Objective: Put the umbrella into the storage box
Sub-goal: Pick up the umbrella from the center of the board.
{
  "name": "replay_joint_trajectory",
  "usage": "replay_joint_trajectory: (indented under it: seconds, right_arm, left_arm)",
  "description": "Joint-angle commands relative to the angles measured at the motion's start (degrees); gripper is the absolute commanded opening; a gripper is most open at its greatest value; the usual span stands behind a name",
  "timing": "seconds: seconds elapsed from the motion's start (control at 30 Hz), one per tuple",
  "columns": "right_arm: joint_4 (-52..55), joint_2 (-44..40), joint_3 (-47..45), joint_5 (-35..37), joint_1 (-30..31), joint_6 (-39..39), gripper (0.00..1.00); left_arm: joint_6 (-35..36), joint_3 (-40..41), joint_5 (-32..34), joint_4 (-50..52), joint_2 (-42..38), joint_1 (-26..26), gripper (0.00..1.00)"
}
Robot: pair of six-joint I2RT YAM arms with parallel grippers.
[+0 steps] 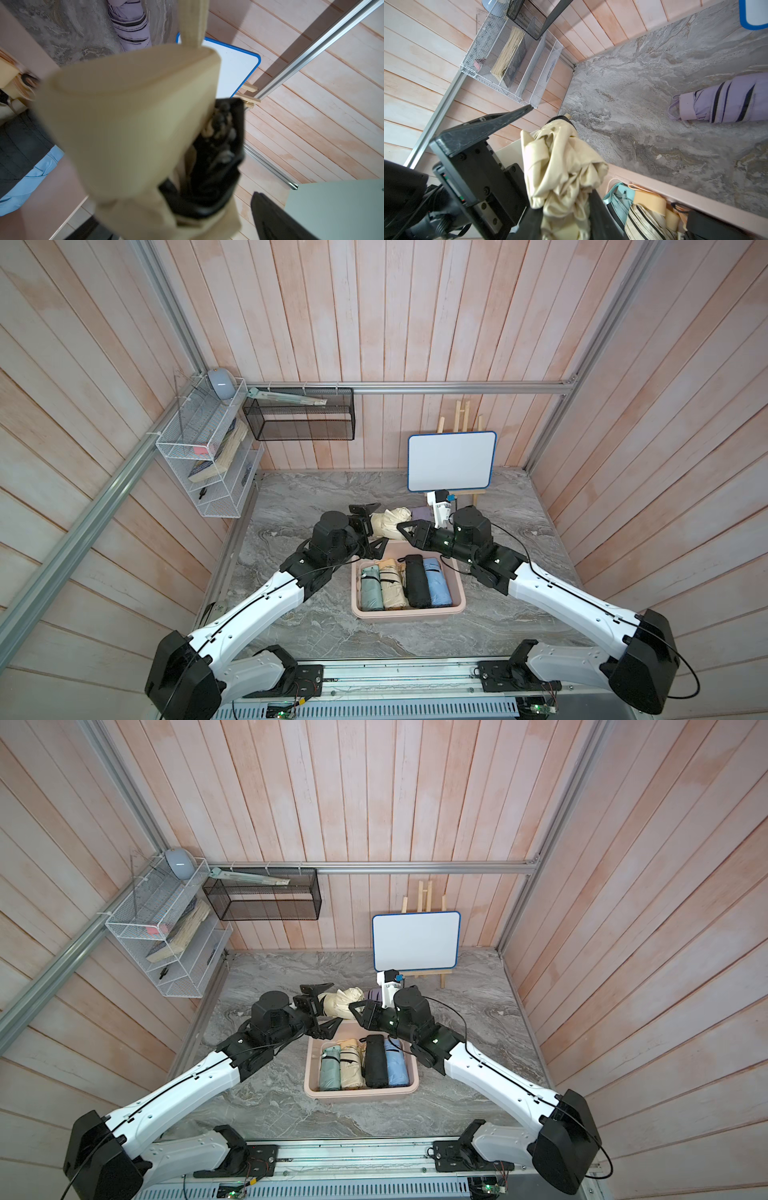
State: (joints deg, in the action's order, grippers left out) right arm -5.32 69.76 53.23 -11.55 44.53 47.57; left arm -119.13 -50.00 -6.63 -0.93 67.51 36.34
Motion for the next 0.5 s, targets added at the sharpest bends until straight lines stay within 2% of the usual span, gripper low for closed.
replay_joint_trajectory:
  seconds: [0.0,0.07,0.33,0.37,0.47]
  right_arm:
    - [-5.98,-2.76,-0.3,0.52,1.22,0.18,0.0]
    - [-5.82,-3.09,-0.64,0.94,1.59,0.29,0.0]
    - [-5.08,-4.23,-2.17,2.92,2.51,1.1,0.0]
    - [-4.58,-4.32,-2.17,3.31,2.73,0.92,0.07]
    - [-2.08,-5.24,-2.13,4.79,2.93,-0.12,0.37]
  left_arm:
    - [-1.08,0.69,2.27,-1.97,0.63,-0.01,1.0]
    - [-0.83,0.53,2.8,-1.88,0.99,0.05,0.93]
    - [1.24,-0.18,3.55,-0.96,1.72,0.01,0.48]
    - [1.87,-0.19,3.64,-0.07,1.62,0.02,0.41]
    - [6.54,-1.23,4.26,4.73,0.84,0.02,0.33]
